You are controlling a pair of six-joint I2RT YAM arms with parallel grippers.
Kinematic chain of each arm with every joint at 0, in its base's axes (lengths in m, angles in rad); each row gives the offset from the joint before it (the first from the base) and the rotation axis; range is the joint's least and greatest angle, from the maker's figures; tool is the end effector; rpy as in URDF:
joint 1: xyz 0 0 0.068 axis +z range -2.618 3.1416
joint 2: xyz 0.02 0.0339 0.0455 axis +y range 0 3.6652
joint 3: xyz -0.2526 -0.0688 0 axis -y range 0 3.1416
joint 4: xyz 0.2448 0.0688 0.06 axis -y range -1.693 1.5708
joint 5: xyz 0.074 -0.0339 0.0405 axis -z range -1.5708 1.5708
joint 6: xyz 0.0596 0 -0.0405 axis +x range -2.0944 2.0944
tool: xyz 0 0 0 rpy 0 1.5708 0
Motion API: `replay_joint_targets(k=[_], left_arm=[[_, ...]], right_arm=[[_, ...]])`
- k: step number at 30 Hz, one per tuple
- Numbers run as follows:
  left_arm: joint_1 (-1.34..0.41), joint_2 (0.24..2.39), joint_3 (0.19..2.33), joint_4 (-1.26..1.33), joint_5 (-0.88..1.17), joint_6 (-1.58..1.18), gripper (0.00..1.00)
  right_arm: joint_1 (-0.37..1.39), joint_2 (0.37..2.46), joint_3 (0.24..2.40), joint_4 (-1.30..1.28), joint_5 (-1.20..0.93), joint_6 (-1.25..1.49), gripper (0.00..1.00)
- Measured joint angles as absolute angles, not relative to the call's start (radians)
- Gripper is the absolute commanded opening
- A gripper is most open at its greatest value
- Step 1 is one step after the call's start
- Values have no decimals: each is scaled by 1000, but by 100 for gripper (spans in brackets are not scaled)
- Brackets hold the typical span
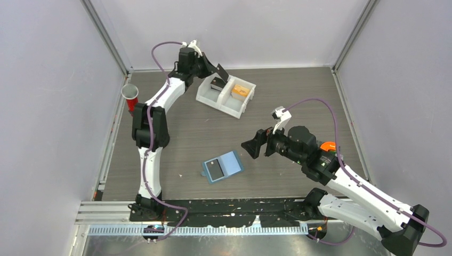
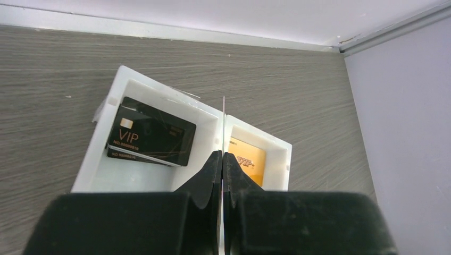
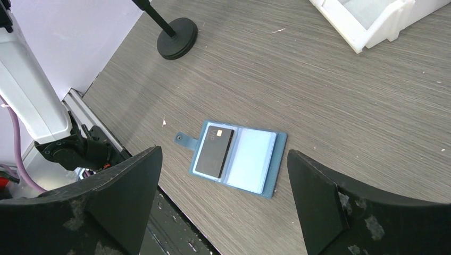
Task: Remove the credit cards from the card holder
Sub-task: Place the credit card in the storage box.
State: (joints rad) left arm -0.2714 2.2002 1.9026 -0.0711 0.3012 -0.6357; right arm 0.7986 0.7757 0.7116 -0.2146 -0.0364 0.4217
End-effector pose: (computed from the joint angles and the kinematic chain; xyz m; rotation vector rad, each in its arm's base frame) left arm 0.5179 -0.1625 0.2561 -0.1590 2.0223 -0.8814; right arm 0.1493 0.1564 0.2978 -0.3903 1.9040 0.8686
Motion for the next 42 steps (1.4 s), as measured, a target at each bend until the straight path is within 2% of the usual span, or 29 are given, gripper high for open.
replay_joint_targets(k=[8, 17, 25, 36, 42], left_arm=[[-258, 2269, 1998, -86, 327, -604, 0], [-255, 2289, 1996, -109, 336, -571, 0], [-247, 2353, 1996, -96, 348, -607, 4], [-235, 2423, 2063, -129, 358, -656, 27], [-236, 2424, 2077, -129, 369, -674, 34]], right_arm=[[799, 841, 728, -216, -24, 423, 95], [799, 894, 760, -214, -24, 423, 95], [799, 897, 768, -212, -23, 422, 95], [796, 904, 789, -210, -23, 422, 95], [795, 915, 795, -210, -23, 422, 95]])
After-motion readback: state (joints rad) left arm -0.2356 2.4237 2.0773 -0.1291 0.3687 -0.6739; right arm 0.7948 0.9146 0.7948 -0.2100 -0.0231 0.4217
